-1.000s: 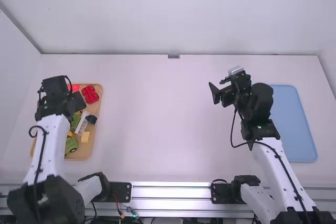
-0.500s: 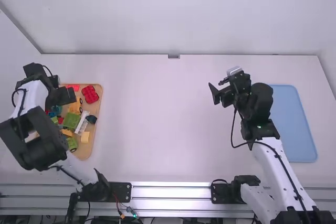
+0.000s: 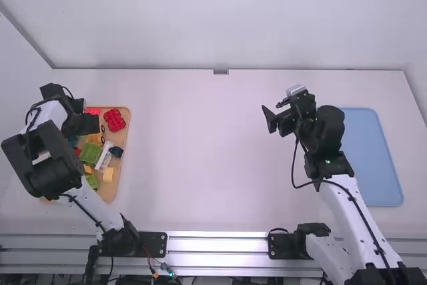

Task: Assemble lego blocks to make yellow taxi

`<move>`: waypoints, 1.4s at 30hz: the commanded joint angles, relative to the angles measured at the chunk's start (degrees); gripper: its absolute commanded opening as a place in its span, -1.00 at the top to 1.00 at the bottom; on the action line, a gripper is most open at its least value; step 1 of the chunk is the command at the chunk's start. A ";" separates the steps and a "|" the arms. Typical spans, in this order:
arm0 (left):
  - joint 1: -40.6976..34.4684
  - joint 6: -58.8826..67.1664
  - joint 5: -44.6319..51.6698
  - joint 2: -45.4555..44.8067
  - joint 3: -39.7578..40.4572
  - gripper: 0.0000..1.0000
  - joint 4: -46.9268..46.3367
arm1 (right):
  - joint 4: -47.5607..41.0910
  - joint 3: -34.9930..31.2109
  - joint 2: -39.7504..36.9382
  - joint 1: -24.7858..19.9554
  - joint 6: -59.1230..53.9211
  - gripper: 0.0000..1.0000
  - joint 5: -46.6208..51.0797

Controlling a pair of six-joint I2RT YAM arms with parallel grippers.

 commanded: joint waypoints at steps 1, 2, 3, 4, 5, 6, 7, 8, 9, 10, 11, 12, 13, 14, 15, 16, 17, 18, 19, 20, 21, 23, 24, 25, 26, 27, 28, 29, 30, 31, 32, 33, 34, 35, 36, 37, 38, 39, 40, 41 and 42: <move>0.17 0.57 1.16 2.27 -0.98 -0.77 -0.39 | 0.15 2.25 0.24 1.33 -1.16 -0.98 -0.33; 0.17 0.61 1.73 2.60 -0.98 -0.78 -0.66 | 0.17 2.25 0.24 1.75 -1.55 -0.97 -0.11; 0.17 0.70 2.45 2.80 -1.11 -0.79 -0.61 | 0.22 2.25 0.24 2.10 -1.86 -0.98 0.09; 0.17 0.63 3.50 2.91 -1.55 -0.81 0.15 | 0.39 2.25 0.22 2.67 -2.71 -0.98 0.28; 0.17 0.59 4.07 2.91 -1.99 -0.82 1.07 | 0.52 2.25 0.24 3.08 -3.10 -0.98 0.26; 0.17 0.15 4.46 2.91 -2.34 -0.81 1.90 | 0.63 2.25 0.24 3.37 -3.26 -0.97 0.24; 0.17 -0.04 4.50 2.91 -2.47 -0.81 2.19 | 0.66 2.25 0.22 3.48 -3.26 -0.98 0.26; 0.17 -0.76 4.37 2.91 -2.97 -0.79 2.82 | 1.05 2.27 0.22 3.63 -3.17 -0.97 0.24; 0.17 -0.68 4.44 2.91 -3.37 -0.78 2.99 | 1.20 2.25 0.24 3.50 -3.19 -0.97 0.22; 0.17 -0.70 4.39 2.91 -3.85 -0.77 3.21 | 1.27 2.25 0.24 3.39 -3.19 -0.98 0.24; 0.17 -0.68 4.37 2.91 -4.13 -0.77 3.30 | 1.25 2.25 0.24 3.39 -3.19 -0.98 0.24; 0.17 -0.63 4.39 2.91 -4.70 -0.77 3.87 | 1.25 2.25 0.24 3.41 -3.17 -0.98 0.24; 0.17 -0.66 4.39 2.91 -5.40 -0.76 4.90 | 1.25 2.25 0.24 3.50 -3.17 -0.98 0.22; 0.17 -0.66 4.39 2.91 -5.86 -0.76 5.60 | 1.27 2.25 0.24 3.61 -3.19 -0.98 0.22; 0.17 -0.68 4.39 2.91 -6.54 -0.76 6.47 | 1.27 2.25 0.24 3.61 -3.21 -0.98 0.24; 0.17 -0.70 4.44 2.91 -7.02 -0.75 6.93 | 1.27 2.25 0.24 3.48 -3.21 -0.98 0.24; 0.17 -0.68 4.39 2.91 -7.43 -0.75 7.30 | 1.27 2.25 0.22 3.45 -3.21 -0.97 0.22; 0.17 -0.68 4.42 2.91 -7.82 -0.75 7.54 | 1.25 2.25 0.24 3.45 -3.21 -0.97 0.22; 0.17 -0.66 4.35 2.91 -8.31 -0.75 7.93 | 1.25 2.25 0.24 3.45 -3.15 -0.98 0.22; 0.17 -0.68 4.37 2.91 -8.66 -0.75 8.46 | 1.25 2.25 0.22 3.45 -3.17 -0.97 -0.02; 0.17 -0.66 4.37 2.91 -9.01 -0.74 9.16 | 1.25 2.25 0.22 3.45 -3.19 -0.97 -0.17; 0.17 -0.68 4.37 2.91 -9.44 -0.69 10.05 | 1.25 2.25 0.22 3.45 -3.17 -0.98 -0.17; 0.17 -0.70 4.39 2.91 -9.55 -0.61 10.16 | 1.25 2.25 0.22 3.45 -3.04 -0.98 -0.17; 0.17 -0.72 4.37 2.91 -9.60 -0.57 10.03 | 1.27 2.25 0.22 3.45 -2.75 -0.97 -0.13; 0.17 -0.72 4.37 2.91 -9.60 -0.56 10.03 | 1.25 2.25 0.24 3.45 -2.80 -0.97 -0.15; 0.17 -0.81 4.37 2.91 -9.60 -0.50 10.03 | 1.25 2.25 0.24 3.45 -2.80 -0.98 -0.15; 0.17 -0.90 4.35 2.91 -9.62 -0.38 10.16 | 1.22 2.25 0.24 3.45 -2.78 -0.98 -0.15; 0.17 -0.94 4.15 2.91 -9.62 -0.33 10.21 | 1.20 2.25 0.22 3.45 -2.80 -0.97 -0.17; 0.17 -1.51 3.58 2.91 -9.62 -0.32 10.34 | 1.22 2.25 0.22 3.45 -2.80 -0.98 -0.15; 0.17 -2.45 2.84 2.91 -9.62 -0.29 10.60 | 1.20 2.25 0.24 3.45 -2.78 -0.97 -0.15; 0.17 -3.10 2.05 2.91 -9.62 -0.25 10.97 | 1.20 2.25 0.24 3.45 -2.80 -0.97 -0.15; 0.17 -3.56 1.70 2.91 -9.62 -0.22 11.21 | 1.22 2.25 0.24 3.45 -2.78 -0.97 -0.15; 0.17 -3.48 1.81 2.91 -9.60 -0.20 11.34 | 1.20 2.25 0.24 3.45 -2.80 -0.97 -0.17; 0.17 -3.32 2.01 2.91 -9.60 -0.19 11.47 | 1.18 2.25 0.24 3.45 -2.78 -0.98 -0.15; 0.17 -3.41 1.99 2.91 -9.60 -0.12 11.74 | 1.16 2.25 0.24 3.45 -2.78 -0.97 -0.17; 0.17 -3.74 1.97 2.91 -9.60 -0.11 11.91 | 1.14 2.25 0.24 3.45 -2.80 -0.98 -0.15; 0.17 -3.72 2.01 2.91 -9.60 -0.09 12.07 | 1.14 2.25 0.24 3.45 -2.80 -0.97 -0.15; 0.17 -3.76 1.99 2.89 -9.38 -0.07 12.37 | 1.09 2.25 0.22 3.45 -2.80 -0.98 -0.17; 0.17 -4.66 1.97 2.89 -8.72 -0.07 11.65 | 1.09 2.25 0.22 3.45 -2.80 -0.98 -0.15; 0.17 -5.05 1.92 2.89 -8.46 -0.06 11.30 | 1.09 2.25 0.22 3.45 -2.78 -0.97 -0.15; 0.17 -6.08 1.84 2.80 -7.26 -0.03 9.68 | 1.09 2.25 0.22 3.45 -2.75 -0.98 -0.15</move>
